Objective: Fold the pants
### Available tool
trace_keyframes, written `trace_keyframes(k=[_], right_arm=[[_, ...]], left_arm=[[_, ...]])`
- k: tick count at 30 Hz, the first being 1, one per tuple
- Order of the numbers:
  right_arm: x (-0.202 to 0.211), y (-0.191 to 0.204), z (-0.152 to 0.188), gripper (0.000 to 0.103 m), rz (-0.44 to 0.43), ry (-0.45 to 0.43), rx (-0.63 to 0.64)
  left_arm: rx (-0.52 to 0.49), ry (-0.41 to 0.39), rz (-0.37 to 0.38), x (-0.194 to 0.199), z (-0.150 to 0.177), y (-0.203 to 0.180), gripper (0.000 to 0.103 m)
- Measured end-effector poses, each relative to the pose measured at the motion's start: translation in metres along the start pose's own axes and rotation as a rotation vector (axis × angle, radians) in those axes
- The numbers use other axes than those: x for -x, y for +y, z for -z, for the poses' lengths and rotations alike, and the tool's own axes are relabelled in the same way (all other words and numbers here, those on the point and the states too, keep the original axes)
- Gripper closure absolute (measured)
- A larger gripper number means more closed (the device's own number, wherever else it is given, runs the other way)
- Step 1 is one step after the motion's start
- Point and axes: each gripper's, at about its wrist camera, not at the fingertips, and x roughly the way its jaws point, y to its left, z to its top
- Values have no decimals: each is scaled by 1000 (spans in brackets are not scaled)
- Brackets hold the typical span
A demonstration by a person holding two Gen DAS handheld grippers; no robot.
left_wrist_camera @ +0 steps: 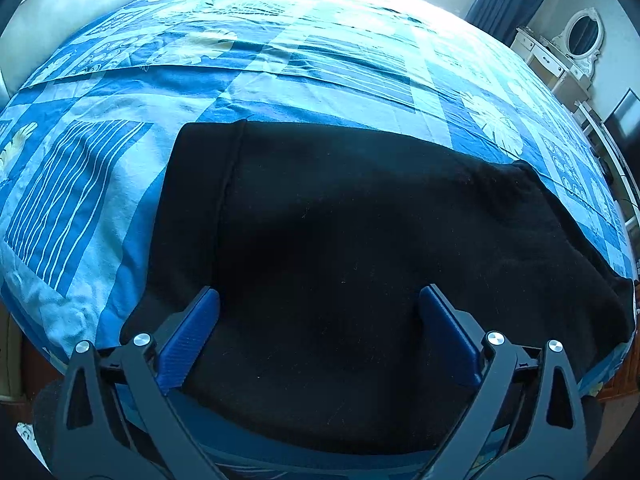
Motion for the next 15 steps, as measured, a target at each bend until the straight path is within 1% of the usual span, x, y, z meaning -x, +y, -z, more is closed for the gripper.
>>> trace_keyframes(k=[2,3,8,12,14,15], right_arm=[[-11,-4,-6,58,14,19,6],[-15,-6,-7,56,12,25,10],[-34,-4,-12,54,-19,51,44],[-43,8,-19,54,9,58,116],[-51,15,-25,45,21,75,147],[-55,19,-27,45,36,82,166]], left_arm=[[-4,-4,-8,0,1,-1,3],[-6,-5,-13,-1,1,-2,3],[4,1,-38,-3,-1,-5,2],[14,8,-44,-4,-3,-5,2],[17,10,-45,-4,-3,-4,2],[18,11,-46,-4,-3,-4,2]])
